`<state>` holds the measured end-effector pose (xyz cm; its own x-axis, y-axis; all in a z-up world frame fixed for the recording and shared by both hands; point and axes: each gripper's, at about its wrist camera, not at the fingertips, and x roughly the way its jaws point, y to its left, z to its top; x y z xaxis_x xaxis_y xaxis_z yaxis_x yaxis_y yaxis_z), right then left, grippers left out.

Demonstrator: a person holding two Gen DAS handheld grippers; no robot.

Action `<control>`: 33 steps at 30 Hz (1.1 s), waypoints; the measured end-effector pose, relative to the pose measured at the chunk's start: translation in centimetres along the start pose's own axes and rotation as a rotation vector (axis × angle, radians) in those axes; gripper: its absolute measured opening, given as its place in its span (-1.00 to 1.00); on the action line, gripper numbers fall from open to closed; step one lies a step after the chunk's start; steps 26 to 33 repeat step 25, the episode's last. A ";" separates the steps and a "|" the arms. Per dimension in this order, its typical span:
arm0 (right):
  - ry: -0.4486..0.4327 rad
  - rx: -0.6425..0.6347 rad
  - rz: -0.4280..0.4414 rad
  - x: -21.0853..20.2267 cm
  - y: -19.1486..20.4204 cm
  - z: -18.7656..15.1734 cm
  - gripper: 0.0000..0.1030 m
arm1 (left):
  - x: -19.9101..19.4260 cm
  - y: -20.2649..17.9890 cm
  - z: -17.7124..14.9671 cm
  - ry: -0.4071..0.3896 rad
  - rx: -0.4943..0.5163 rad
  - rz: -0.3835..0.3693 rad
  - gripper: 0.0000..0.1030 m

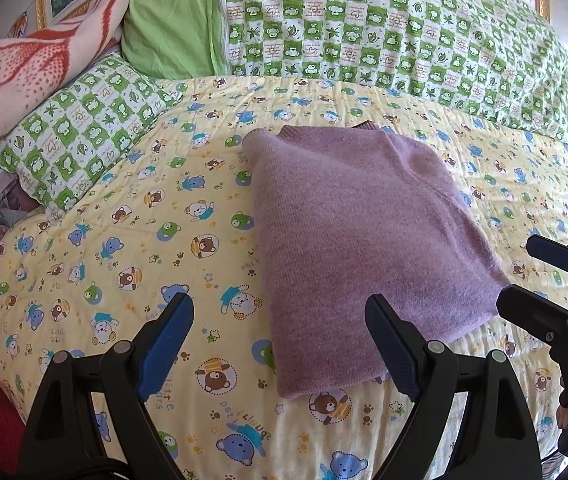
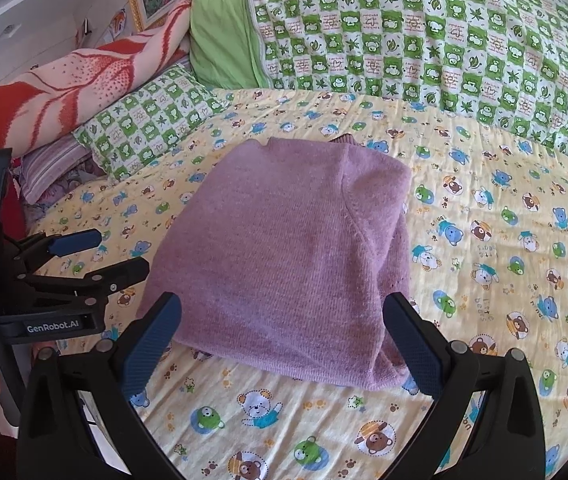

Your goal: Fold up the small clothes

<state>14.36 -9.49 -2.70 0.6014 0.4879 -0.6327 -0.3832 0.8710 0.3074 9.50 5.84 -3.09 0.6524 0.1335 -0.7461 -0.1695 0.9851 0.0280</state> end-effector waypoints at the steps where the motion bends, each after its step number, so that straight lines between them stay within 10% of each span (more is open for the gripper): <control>1: -0.001 0.000 0.002 0.0 -0.1 0.1 0.96 | 0.0 0.0 0.1 0.001 -0.001 -0.002 0.71; 33: 0.007 0.036 0.013 1.0 -2.2 1.8 0.96 | 1.3 -0.1 2.2 0.037 -0.016 0.013 0.71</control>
